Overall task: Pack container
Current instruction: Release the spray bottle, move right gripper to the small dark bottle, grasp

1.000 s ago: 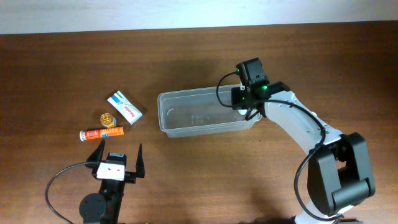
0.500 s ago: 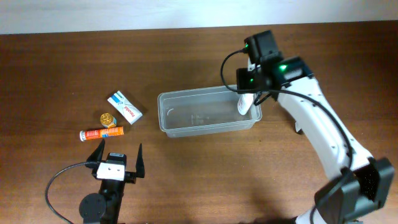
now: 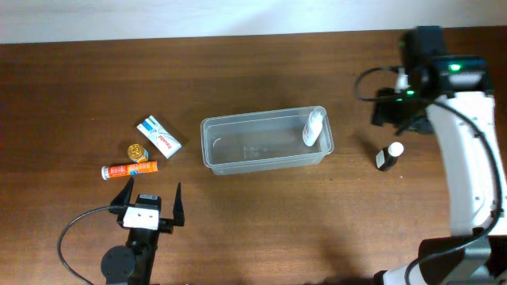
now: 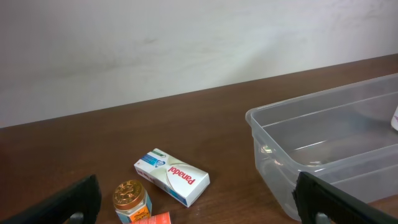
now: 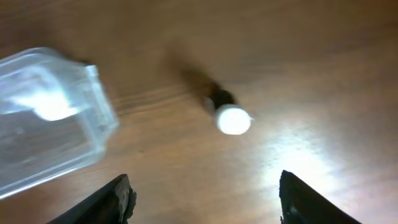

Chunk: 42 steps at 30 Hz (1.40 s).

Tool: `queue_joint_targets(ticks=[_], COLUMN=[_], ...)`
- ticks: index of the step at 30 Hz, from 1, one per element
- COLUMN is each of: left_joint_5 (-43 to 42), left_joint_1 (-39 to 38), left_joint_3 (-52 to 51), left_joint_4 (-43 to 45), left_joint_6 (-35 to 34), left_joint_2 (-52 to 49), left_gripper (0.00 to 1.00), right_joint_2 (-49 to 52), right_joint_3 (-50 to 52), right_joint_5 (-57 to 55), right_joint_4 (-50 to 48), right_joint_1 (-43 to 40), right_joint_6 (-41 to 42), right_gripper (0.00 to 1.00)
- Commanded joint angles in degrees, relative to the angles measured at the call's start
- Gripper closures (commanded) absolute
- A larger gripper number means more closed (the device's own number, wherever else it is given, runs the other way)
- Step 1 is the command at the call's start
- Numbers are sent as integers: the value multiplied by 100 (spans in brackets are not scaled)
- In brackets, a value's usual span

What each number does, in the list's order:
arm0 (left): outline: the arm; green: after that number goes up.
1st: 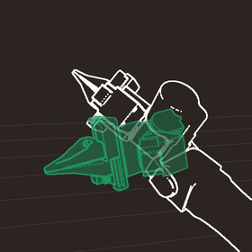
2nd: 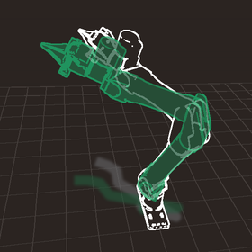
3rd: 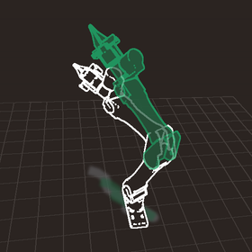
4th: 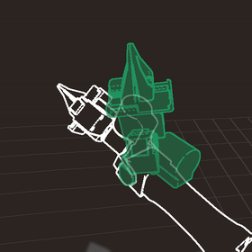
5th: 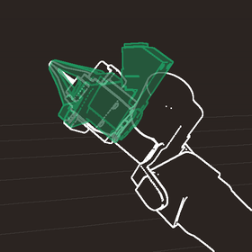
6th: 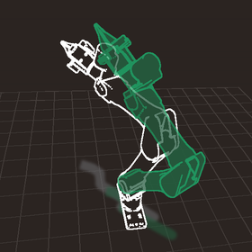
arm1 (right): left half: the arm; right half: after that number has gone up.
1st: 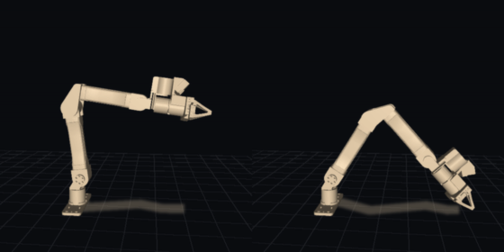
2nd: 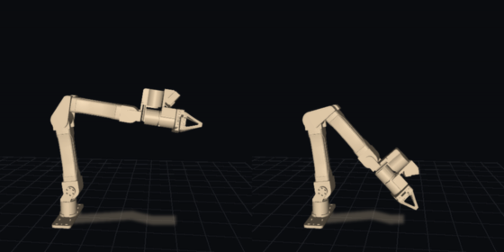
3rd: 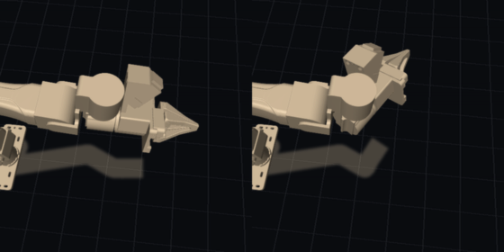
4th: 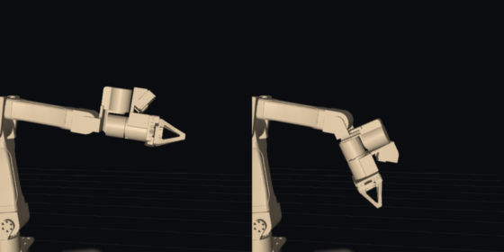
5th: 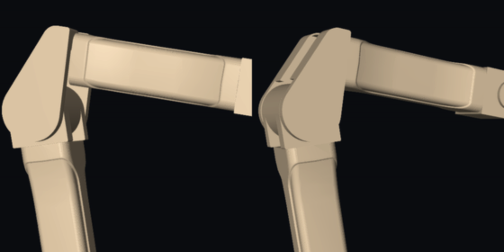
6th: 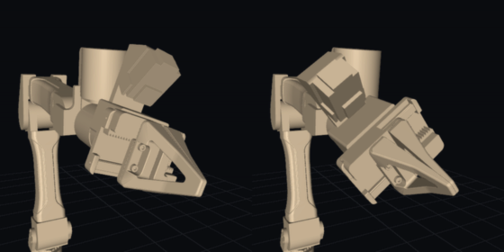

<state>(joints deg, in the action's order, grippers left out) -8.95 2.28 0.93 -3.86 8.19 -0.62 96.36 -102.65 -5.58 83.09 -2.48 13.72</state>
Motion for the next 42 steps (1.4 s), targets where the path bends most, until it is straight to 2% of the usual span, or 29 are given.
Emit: queue_joint_targets(ticks=[1, 5, 11, 18, 30, 34, 42], left_joint_5=[35, 35, 35, 35, 37, 35, 35], left_joint_1=[28, 28, 28, 28, 28, 28, 28], left_joint_3=[-42, -42, -42, -42, -42, -42, -42], left_joint_4=[9, 9, 9, 9, 9, 9, 9], left_joint_6=[114, 114, 114, 114, 114, 114, 114], left_joint_2=[33, 33, 33, 33, 33, 33, 33], left_gripper=[1, 1, 0, 1, 1, 1, 1], right_joint_2=[-74, -74, -74, 24, 118, 164, 243], right_joint_3=[238, 691, 1683, 2597, 3595, 3624, 3624], right_joint_5=[160, 396, 516, 518, 516, 516, 566], right_joint_4=[44, -184, -1154, -2391, -3344, -3495, -3711], right_joint_1=[-498, -800, -852, -852, -852, -852, -852], right_joint_6=[-387, -855, -1290, -1331, -1329, -1331, -1329], right_gripper=[31, 30, 28, 26, 26, 28, 43])
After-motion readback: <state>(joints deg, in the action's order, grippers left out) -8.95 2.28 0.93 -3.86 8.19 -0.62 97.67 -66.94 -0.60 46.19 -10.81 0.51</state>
